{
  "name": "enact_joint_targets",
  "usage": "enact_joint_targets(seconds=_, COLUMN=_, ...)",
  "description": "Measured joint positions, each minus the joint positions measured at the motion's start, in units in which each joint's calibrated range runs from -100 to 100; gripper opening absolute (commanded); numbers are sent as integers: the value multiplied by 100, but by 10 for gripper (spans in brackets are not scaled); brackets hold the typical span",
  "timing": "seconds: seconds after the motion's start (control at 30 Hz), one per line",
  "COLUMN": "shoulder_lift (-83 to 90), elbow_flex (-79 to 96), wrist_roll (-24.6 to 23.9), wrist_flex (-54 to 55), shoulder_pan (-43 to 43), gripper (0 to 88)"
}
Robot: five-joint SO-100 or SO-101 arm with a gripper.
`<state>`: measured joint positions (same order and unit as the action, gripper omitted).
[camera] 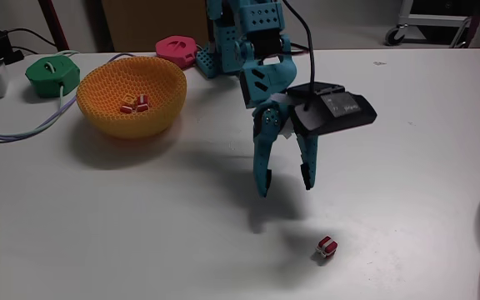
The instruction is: Place cube pieces into the yellow basket
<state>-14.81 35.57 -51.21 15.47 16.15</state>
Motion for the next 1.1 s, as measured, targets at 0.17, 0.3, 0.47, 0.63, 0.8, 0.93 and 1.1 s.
enact_joint_targets(seconds=0.17, shoulder_lift=-1279, elbow_flex=-995, wrist_roll=-147, wrist_flex=355, shoulder_pan=406, gripper=343)
enact_joint_targets(seconds=0.3, shoulder_lift=-2036, elbow_flex=-1862, wrist_roll=-161, wrist_flex=355, shoulder_pan=493, gripper=342)
enact_joint_targets(seconds=0.47, shoulder_lift=-2814, elbow_flex=-2906, wrist_roll=-117, wrist_flex=410, shoulder_pan=474, gripper=329)
enact_joint_targets(seconds=0.63, shoulder_lift=-3453, elbow_flex=-3773, wrist_roll=-44, wrist_flex=532, shoulder_pan=397, gripper=295)
enact_joint_targets(seconds=0.8, shoulder_lift=-3935, elbow_flex=-4335, wrist_roll=-20, wrist_flex=666, shoulder_pan=280, gripper=104)
enact_joint_targets(seconds=0.93, shoulder_lift=-3984, elbow_flex=-4394, wrist_roll=78, wrist_flex=677, shoulder_pan=106, gripper=0)
enact_joint_targets(seconds=1.1, shoulder_lift=-3433, elbow_flex=-3833, wrist_roll=513, wrist_flex=222, shoulder_pan=39, gripper=0)
